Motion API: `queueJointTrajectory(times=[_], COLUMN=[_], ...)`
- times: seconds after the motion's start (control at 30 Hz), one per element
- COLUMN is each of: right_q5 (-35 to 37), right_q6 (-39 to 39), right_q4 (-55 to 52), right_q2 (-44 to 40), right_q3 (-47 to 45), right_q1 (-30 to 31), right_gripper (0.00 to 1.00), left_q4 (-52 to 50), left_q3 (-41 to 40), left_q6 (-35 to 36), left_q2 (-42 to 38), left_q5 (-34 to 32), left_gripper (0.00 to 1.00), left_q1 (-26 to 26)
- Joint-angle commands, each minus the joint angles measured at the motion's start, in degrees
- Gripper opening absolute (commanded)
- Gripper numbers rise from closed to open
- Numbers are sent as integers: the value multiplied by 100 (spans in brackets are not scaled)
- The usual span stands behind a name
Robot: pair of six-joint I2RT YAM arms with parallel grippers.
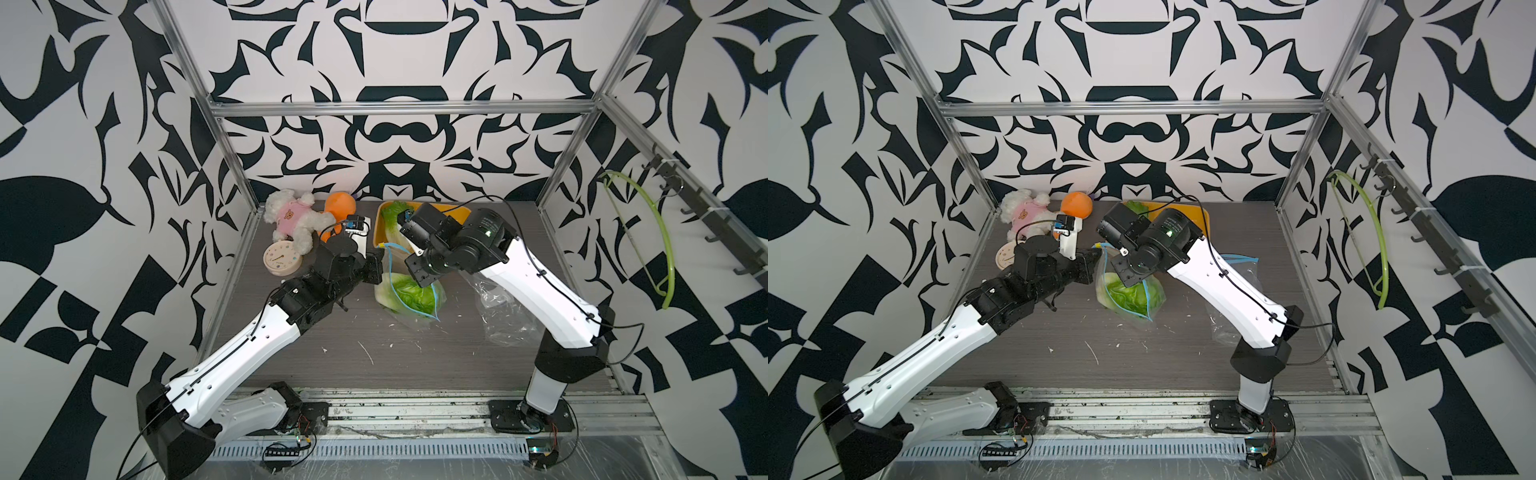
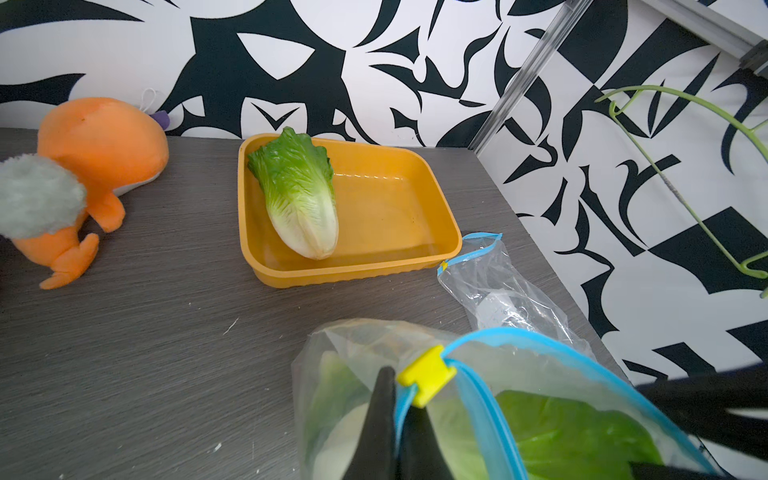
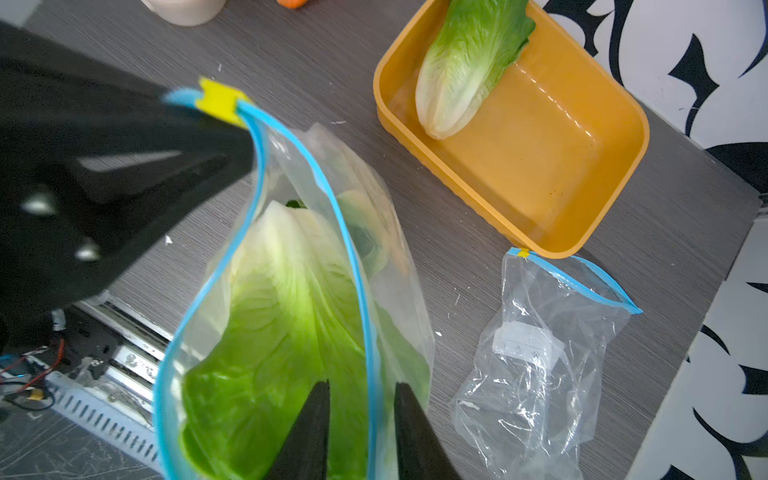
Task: Put the chinese cabbages into a zipper bag and zip it
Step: Adjust the zipper food storage bag at the center of the board.
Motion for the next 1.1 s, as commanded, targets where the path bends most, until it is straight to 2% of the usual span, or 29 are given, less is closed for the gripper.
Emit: queueJointTrajectory(times=[0.0, 0.13, 0.2, 0.37, 0.5, 0.77, 0.83, 0.97, 1.07], right_q5=[544, 256, -154, -225, -288, -423, -161, -349, -426], right_q6=[218, 188, 217, 345, 447, 603, 693, 731, 661], right_q4=[217, -57, -61, -172, -93, 787, 836, 1387, 1695], right_q2=[-496, -296, -228, -57, 119, -230, -396, -870, -992], right_q3=[-300, 405, 638, 1007, 962, -478, -912, -2122, -2641], right_q1=[-37, -21, 18, 389, 573, 584, 558, 134, -189], right_gripper=[31, 37, 38, 38, 35, 29, 26, 19, 16], left_q4=[-136, -148, -135, -121, -170, -137, -207, -343, -324], left_q3=[276, 358, 383, 429, 452, 436, 464, 500, 457], left_q6=[-214, -318, -335, -406, -466, -513, -511, -476, -480], left_q2=[62, 174, 228, 315, 336, 303, 285, 205, 128], left_q5=[-210, -228, -238, -311, -425, -515, -565, -722, -692], left_gripper=[0, 0, 0, 0, 0, 0, 0, 0, 0], left_q1=[33, 33, 33, 33, 33, 33, 33, 32, 35])
